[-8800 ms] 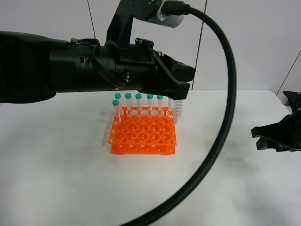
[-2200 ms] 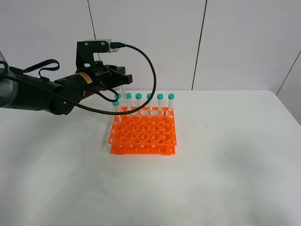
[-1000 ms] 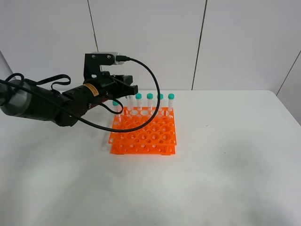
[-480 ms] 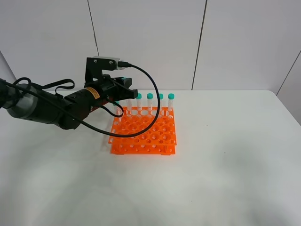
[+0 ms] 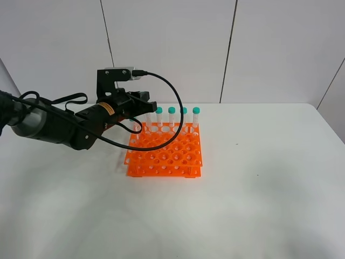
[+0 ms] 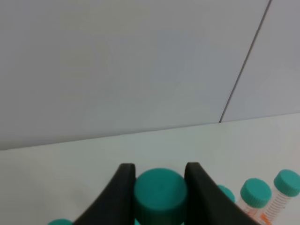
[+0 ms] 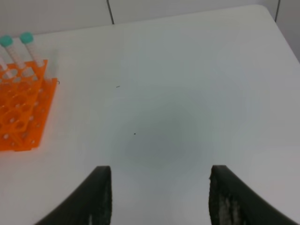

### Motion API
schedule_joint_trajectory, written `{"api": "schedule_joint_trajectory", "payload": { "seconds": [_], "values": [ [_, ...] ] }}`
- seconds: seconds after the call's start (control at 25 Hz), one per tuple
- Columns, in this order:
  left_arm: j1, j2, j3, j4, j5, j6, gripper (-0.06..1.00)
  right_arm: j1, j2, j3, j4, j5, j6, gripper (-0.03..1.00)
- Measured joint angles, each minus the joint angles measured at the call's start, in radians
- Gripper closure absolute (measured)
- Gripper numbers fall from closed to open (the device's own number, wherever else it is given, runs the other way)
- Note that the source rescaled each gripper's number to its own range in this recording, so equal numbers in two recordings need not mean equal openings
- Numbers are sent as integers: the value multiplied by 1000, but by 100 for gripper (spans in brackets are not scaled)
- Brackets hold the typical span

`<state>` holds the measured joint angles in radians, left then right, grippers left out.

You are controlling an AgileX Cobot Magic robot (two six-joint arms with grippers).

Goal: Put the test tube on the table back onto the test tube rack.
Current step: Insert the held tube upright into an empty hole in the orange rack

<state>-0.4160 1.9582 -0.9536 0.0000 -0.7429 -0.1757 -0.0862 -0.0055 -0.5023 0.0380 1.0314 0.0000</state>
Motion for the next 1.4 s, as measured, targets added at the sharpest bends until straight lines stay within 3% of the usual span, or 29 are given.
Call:
{"api": "schedule_joint_trajectory", "payload": {
  "seconds": [1.04, 1.4],
  "values": [
    [-17, 24, 0, -38, -2, 46, 94, 0, 0, 0, 0, 0, 0, 43],
    [-20, 41, 0, -41, -20, 118, 94, 0, 0, 0, 0, 0, 0, 43]
  ]
}}
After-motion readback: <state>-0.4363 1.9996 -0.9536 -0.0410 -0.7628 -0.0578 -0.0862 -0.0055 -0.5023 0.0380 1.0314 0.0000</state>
